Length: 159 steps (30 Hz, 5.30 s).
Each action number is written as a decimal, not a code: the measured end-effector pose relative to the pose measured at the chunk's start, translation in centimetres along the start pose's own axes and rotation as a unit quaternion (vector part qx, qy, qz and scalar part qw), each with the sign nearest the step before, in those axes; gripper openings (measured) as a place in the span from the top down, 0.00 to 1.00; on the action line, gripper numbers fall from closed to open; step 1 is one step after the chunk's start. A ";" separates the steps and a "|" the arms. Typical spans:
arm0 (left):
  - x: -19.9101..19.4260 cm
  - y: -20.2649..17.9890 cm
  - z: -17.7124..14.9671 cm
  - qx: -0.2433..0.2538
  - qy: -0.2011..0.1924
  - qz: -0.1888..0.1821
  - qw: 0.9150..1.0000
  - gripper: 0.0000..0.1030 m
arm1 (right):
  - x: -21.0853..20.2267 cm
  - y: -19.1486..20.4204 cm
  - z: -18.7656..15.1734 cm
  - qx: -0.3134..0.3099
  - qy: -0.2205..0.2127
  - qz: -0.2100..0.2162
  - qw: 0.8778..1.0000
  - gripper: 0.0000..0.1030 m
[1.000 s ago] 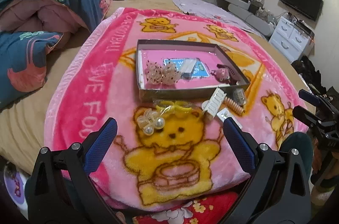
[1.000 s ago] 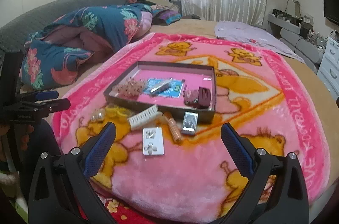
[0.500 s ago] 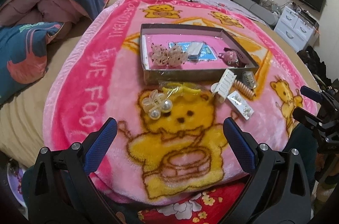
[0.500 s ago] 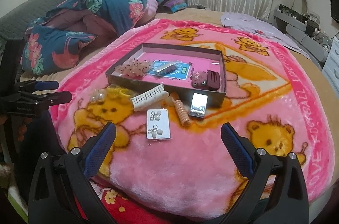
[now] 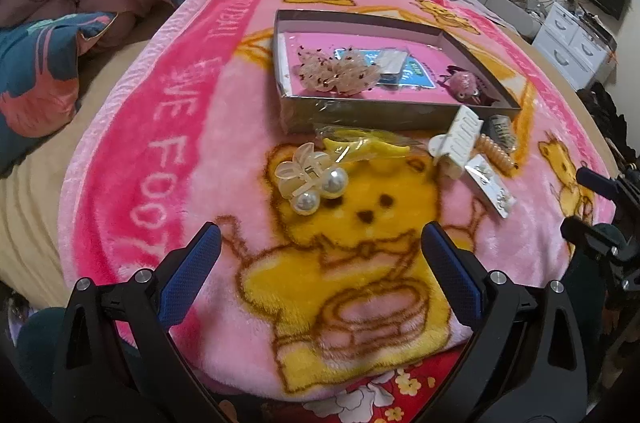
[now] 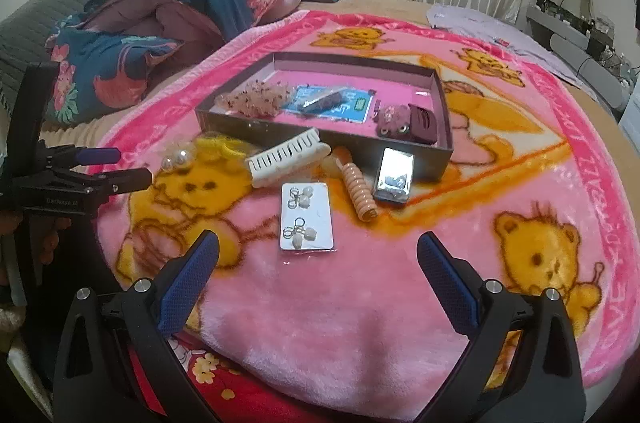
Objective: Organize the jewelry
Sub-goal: 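Grasp the white earring card with right tool while left tool grasps the clear yellow hair-tie bag, then carry the hair-tie bag into the pink box and open left tool while right tool drops the earring card there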
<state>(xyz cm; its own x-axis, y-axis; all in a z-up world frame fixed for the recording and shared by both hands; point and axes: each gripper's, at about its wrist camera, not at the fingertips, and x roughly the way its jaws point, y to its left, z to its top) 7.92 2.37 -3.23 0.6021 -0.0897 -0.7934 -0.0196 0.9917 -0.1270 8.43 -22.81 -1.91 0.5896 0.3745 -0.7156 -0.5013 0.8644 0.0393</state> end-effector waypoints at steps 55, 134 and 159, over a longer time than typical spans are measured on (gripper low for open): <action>6.1 -3.2 4.2 0.064 0.021 -0.046 0.997 0.45 | 3.9 -2.1 -0.3 0.033 0.017 0.030 0.999 0.62; 5.7 -7.7 15.5 0.093 -0.044 -0.116 0.988 0.72 | 0.4 -9.8 17.3 0.070 -0.141 0.022 0.987 0.62; 11.0 -8.1 12.7 0.114 0.019 -0.101 0.988 0.50 | 10.3 -11.8 14.5 0.091 -0.028 0.019 0.995 0.62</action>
<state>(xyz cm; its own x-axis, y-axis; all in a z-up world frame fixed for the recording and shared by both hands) 24.85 -5.53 -3.31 0.5453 -0.2866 -0.7877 0.2802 0.9480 -0.1509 29.54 -24.29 0.37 0.6100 0.4213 -0.6712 -0.4036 0.8941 0.1944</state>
